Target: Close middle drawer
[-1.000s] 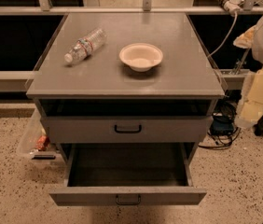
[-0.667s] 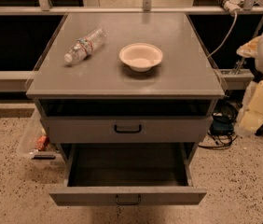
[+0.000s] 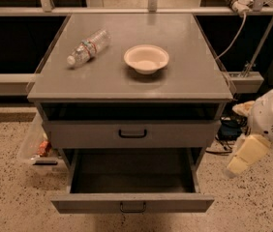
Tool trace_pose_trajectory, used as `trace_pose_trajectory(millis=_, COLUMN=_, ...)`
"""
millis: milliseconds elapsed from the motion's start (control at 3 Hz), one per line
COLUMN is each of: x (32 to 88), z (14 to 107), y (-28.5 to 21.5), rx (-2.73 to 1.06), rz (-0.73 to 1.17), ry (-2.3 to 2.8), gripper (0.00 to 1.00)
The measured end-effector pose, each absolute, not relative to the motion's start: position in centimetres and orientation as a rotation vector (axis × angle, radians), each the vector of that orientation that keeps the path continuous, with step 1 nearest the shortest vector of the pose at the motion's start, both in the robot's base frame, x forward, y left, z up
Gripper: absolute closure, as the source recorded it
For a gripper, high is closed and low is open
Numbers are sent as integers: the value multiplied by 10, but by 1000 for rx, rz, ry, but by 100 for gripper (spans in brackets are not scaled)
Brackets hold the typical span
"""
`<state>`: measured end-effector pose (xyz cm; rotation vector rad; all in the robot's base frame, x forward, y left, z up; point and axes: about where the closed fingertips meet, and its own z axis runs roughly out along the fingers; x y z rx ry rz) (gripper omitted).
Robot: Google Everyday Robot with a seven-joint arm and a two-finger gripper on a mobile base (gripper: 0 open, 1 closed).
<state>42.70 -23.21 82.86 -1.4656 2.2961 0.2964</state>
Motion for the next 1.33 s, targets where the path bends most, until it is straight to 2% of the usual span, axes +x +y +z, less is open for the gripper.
trace_pose_trajectory(millis=667, x=428, z=823, y=-231, rx=-1460, rz=311, ry=2299, gripper=0)
trace_pose_trajectory(millis=1000, x=412, z=778, y=-232, rx=-1377, rz=418, ry=2316, gripper=0)
trace_pose_trajectory(millis=1333, x=386, z=679, y=-230, rx=-1189, rz=613, ry=2342, gripper=0)
